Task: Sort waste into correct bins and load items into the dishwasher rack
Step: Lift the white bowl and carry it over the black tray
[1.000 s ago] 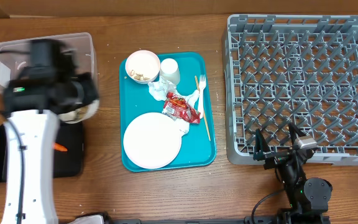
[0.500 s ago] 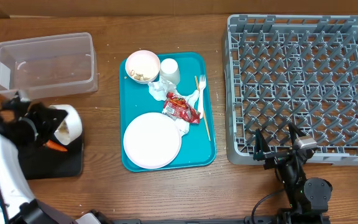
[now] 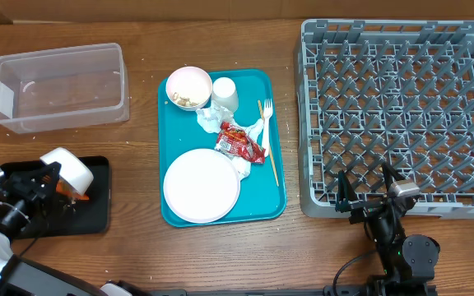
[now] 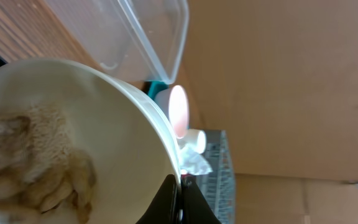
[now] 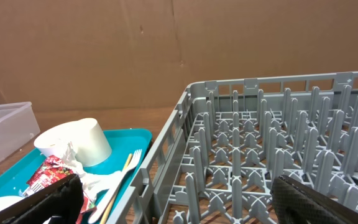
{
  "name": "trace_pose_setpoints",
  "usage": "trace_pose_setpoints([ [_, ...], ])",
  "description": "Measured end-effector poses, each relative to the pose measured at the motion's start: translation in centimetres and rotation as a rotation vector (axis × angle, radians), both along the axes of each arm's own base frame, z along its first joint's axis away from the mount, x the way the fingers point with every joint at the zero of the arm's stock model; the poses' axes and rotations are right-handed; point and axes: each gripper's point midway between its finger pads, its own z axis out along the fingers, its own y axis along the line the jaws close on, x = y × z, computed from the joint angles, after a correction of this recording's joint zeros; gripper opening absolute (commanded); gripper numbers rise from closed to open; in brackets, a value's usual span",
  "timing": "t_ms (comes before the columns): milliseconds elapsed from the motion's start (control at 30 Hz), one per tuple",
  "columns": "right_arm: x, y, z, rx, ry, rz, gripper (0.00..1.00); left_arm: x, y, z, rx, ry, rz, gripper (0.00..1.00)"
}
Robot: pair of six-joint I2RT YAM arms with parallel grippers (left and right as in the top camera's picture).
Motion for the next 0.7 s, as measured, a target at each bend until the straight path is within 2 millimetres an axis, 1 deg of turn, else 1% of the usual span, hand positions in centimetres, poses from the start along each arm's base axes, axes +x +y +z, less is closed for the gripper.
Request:
trace_pose_setpoints([
  [267,0.0,0.0,0.0,0.0,0.001,0.0,1.0,-0.8,1.2,0.9,-0.087,-0.07,0.044,0.04],
  [467,0.0,0.0,0.0,0.0,0.0,0.0,1.0,-1.7,2.7,1.3,-0.143,-0.075,0.108,0.06],
  [600,0.0,0.0,0.0,0.001,0.001,0.001,1.0,-1.9,2.6,1.9,-0.179,-0.097,0.108,0.06],
  [700,0.0,0.0,0.0,0.0,0.0,0.0,1.0,-1.8,2.9,2.0,-0.158,-0.112,0.106,0.04],
])
